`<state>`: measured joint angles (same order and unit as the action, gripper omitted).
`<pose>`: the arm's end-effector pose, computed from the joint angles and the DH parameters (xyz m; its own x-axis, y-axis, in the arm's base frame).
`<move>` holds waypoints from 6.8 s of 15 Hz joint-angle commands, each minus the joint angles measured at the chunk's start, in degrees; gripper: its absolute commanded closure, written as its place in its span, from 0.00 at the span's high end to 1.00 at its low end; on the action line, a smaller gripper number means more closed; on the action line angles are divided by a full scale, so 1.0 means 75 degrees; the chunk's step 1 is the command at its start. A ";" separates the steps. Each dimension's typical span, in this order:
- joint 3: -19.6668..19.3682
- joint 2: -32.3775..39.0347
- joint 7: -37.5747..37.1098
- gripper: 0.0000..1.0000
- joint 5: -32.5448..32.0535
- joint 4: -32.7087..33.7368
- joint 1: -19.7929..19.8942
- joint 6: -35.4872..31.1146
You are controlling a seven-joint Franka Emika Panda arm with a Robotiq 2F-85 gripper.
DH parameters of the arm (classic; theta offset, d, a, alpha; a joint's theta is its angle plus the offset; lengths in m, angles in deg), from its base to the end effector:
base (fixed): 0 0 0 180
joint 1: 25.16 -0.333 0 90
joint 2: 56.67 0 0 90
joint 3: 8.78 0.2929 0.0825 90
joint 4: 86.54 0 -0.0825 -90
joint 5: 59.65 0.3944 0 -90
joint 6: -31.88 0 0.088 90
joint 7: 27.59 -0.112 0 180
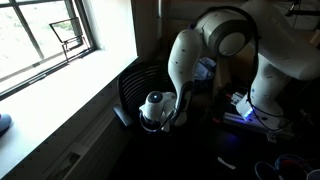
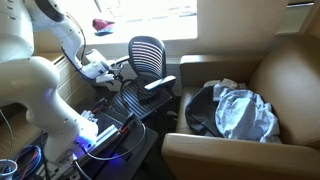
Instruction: Take the belt from the seat and hang it on the backrest of the chair
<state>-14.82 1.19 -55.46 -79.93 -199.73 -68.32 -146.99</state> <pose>0.4119 0.3382 -0.0574 0.8290 0.5386 0.1506 0.5334 -0.8424 0.0766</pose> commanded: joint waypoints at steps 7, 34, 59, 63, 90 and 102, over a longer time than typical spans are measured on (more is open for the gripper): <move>0.1017 0.1020 0.2648 1.00 0.1011 0.1017 0.0577 -0.0091; -0.1028 0.1956 0.1473 1.00 0.2239 0.1956 -0.1727 0.0572; 0.1458 0.2807 0.3269 0.23 0.2387 0.2786 0.1359 -0.0820; 0.2716 0.3185 0.3855 0.00 0.2075 0.2897 0.2800 -0.0842; -0.4363 -0.4530 0.4089 0.00 0.6281 -0.2452 -0.1651 -0.2625; -0.6907 -0.5110 0.4772 0.00 0.7314 -0.1525 -0.3036 -0.2458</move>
<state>-58.97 -37.62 -21.10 -30.04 -216.86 -87.32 -166.43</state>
